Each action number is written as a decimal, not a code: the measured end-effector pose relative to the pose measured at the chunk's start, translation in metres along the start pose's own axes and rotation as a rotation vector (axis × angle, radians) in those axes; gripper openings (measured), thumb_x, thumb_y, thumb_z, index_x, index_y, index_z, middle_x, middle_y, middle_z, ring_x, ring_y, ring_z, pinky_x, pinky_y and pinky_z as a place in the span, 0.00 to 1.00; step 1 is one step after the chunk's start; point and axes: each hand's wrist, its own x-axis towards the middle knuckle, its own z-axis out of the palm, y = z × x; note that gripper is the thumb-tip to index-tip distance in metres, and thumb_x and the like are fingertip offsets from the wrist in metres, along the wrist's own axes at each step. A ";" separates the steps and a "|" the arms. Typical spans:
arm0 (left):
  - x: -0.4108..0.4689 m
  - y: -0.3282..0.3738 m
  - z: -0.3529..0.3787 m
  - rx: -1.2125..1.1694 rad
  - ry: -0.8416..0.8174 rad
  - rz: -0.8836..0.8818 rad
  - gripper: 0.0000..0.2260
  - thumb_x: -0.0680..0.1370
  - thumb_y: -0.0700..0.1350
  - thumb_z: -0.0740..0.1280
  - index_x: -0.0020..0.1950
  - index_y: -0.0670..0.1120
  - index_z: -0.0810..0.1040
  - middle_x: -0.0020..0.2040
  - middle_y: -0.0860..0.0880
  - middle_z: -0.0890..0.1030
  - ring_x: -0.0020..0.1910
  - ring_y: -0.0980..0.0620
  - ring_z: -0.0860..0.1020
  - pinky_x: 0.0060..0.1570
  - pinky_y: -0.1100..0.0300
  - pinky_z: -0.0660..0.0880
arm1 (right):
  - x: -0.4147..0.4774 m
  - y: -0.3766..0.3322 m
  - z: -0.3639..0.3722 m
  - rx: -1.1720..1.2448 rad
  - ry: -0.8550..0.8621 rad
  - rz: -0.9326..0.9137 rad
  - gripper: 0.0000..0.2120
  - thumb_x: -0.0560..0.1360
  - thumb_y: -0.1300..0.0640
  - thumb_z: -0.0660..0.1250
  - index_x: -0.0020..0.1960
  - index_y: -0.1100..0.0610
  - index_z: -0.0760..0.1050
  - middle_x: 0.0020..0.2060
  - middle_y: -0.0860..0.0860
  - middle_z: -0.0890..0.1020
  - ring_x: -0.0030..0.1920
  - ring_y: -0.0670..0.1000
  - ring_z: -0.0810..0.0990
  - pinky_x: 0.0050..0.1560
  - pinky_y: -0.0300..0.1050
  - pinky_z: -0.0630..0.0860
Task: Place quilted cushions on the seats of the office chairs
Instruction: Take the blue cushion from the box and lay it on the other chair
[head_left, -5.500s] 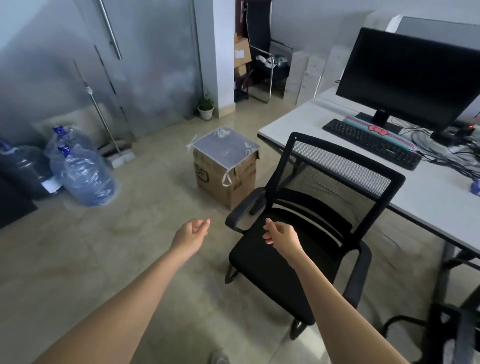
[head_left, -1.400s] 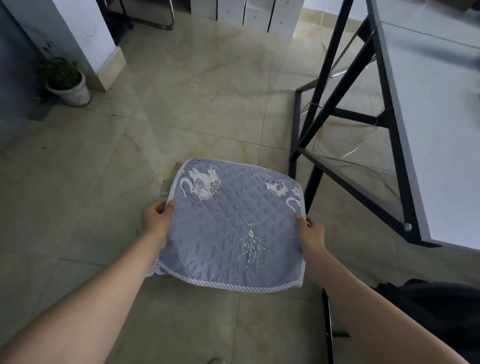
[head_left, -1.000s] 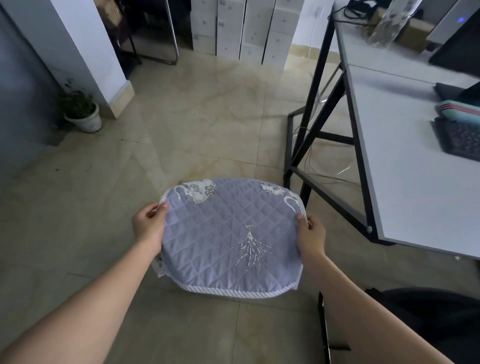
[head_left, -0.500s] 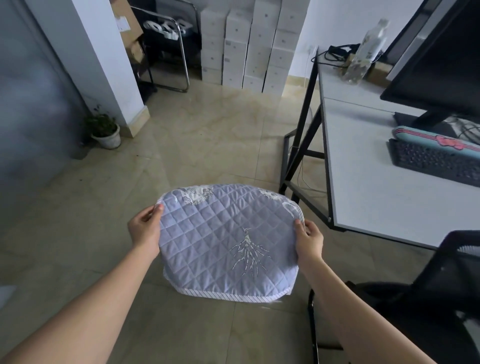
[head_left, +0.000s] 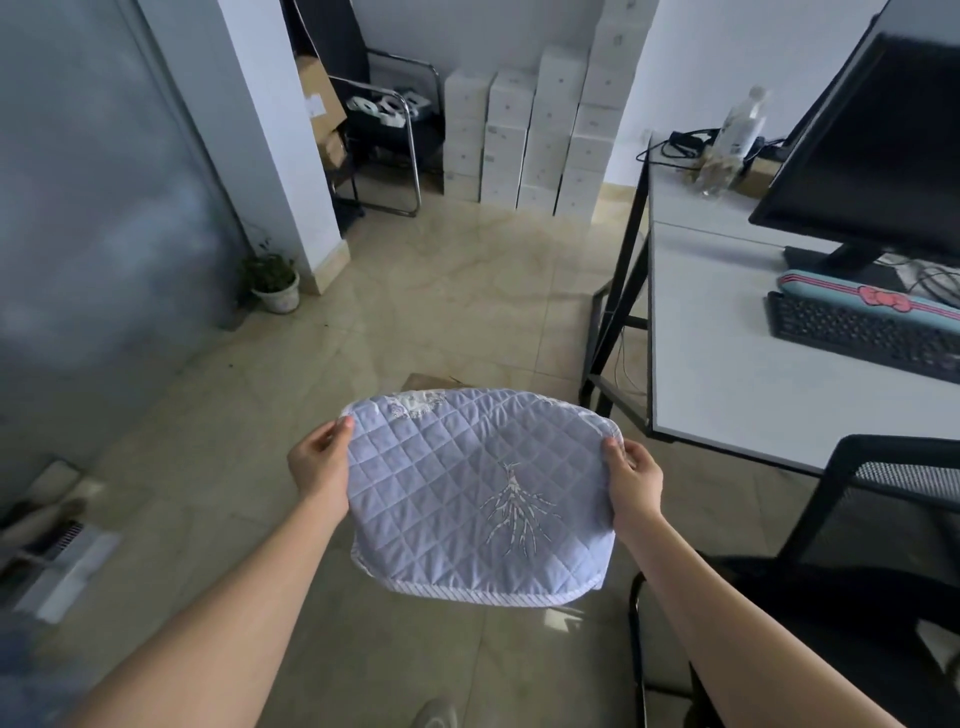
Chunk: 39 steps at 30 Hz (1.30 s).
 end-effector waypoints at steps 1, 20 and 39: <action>-0.005 0.000 -0.003 0.001 0.002 -0.002 0.10 0.73 0.41 0.70 0.32 0.49 0.76 0.37 0.47 0.76 0.41 0.50 0.73 0.32 0.65 0.73 | -0.004 0.000 -0.003 -0.005 -0.003 -0.001 0.09 0.76 0.53 0.65 0.48 0.59 0.76 0.38 0.51 0.78 0.37 0.47 0.76 0.37 0.39 0.73; -0.106 0.013 -0.056 -0.054 0.013 -0.004 0.08 0.73 0.41 0.70 0.51 0.41 0.80 0.39 0.50 0.79 0.45 0.49 0.76 0.44 0.58 0.75 | -0.070 0.015 -0.066 -0.002 -0.063 -0.045 0.08 0.76 0.55 0.65 0.47 0.59 0.76 0.35 0.50 0.77 0.37 0.48 0.74 0.38 0.40 0.72; -0.262 0.032 -0.133 -0.083 0.012 0.051 0.12 0.73 0.40 0.69 0.54 0.34 0.79 0.48 0.44 0.80 0.47 0.50 0.76 0.43 0.64 0.75 | -0.192 0.023 -0.199 0.013 -0.078 -0.070 0.08 0.75 0.51 0.65 0.50 0.55 0.76 0.41 0.49 0.79 0.43 0.49 0.77 0.48 0.47 0.74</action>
